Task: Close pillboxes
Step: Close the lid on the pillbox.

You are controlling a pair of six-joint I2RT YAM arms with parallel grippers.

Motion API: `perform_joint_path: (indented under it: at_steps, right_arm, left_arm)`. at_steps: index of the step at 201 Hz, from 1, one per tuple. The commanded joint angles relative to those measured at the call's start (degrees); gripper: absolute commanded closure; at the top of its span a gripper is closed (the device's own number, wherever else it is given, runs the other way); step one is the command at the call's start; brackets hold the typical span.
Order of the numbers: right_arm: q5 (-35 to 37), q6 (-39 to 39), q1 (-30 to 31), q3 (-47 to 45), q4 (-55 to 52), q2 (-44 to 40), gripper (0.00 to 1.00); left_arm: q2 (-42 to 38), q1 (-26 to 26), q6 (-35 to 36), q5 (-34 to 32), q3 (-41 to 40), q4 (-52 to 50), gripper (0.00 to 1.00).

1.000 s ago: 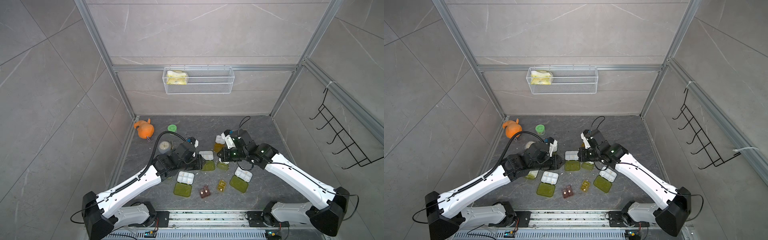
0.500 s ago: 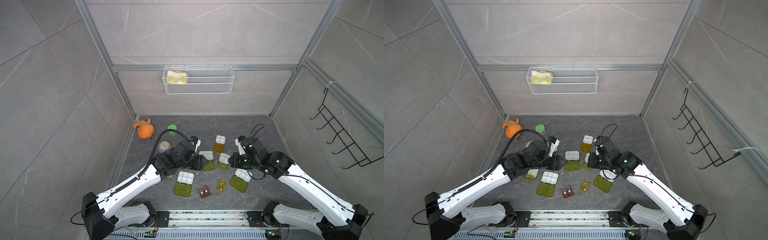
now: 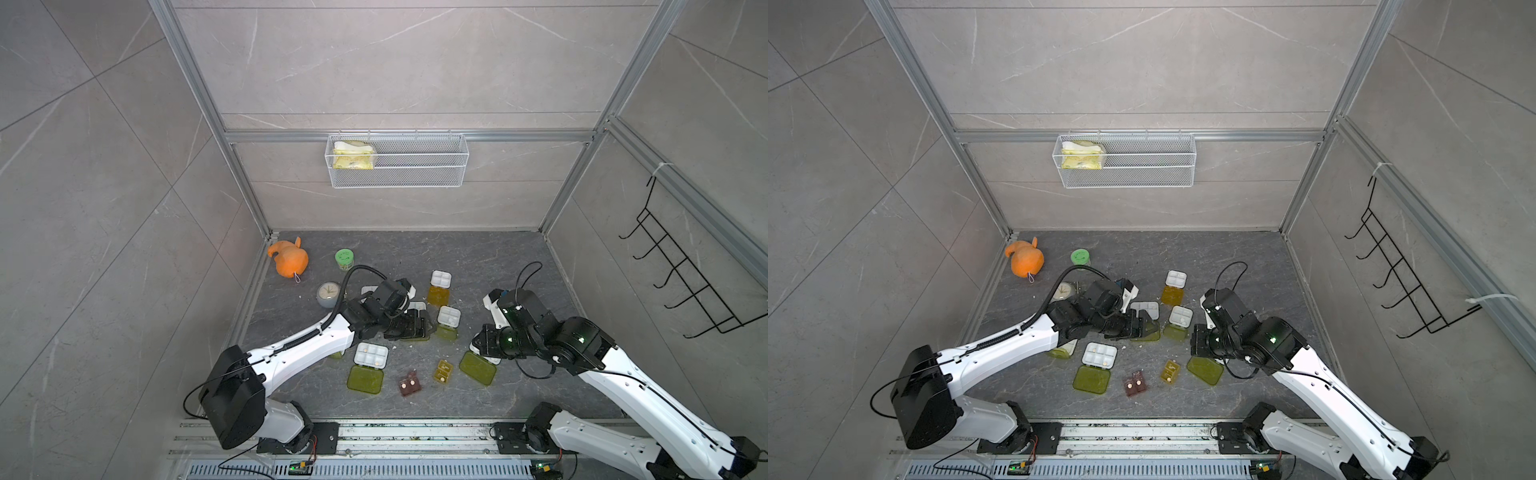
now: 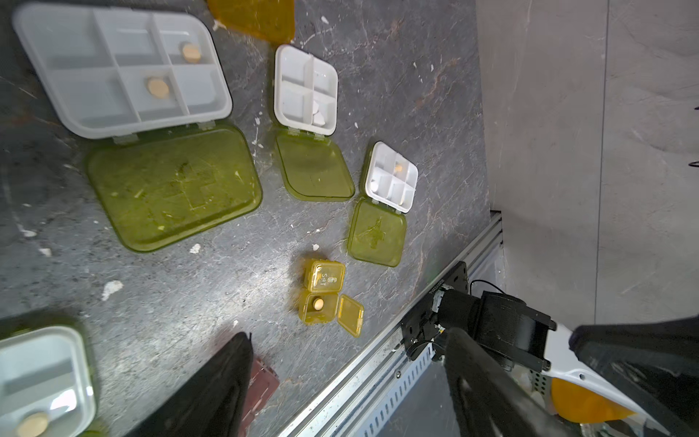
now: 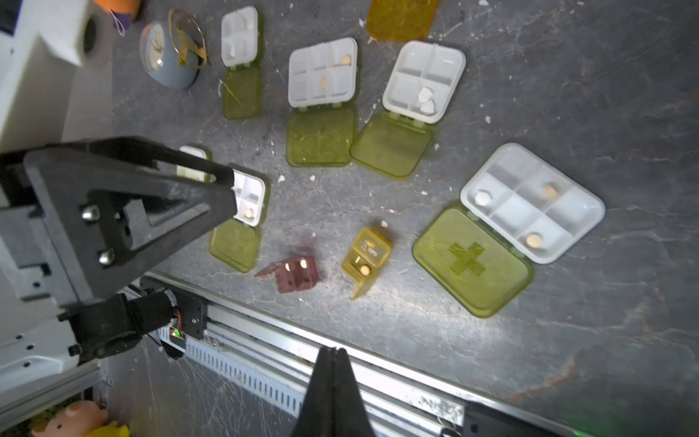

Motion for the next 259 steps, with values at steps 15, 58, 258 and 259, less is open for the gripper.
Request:
perform_joint_path:
  at_steps: [15, 58, 258, 259]
  right_arm:
    - [-0.42, -3.16, 0.26, 0.0, -6.09, -0.83, 1.0]
    - [0.86, -0.26, 0.28, -0.77, -6.57, -3.89, 1.0]
    - [-11.56, 10.39, 0.44, -24.56, 5.82, -8.17, 1.0]
    - [-11.61, 10.38, 0.45, -24.62, 5.93, -8.07, 1.0]
  left_arm:
    - [2.15, -0.04, -2.15, 5.23, 3.13, 5.74, 0.18]
    - [7.3, -0.96, 0.81, 8.86, 9.56, 3.74, 0.22]
    - [8.89, -4.23, -7.37, 4.21, -3.16, 8.39, 0.7]
    - [8.89, -4.23, -7.43, 4.22, -3.26, 8.39, 0.7]
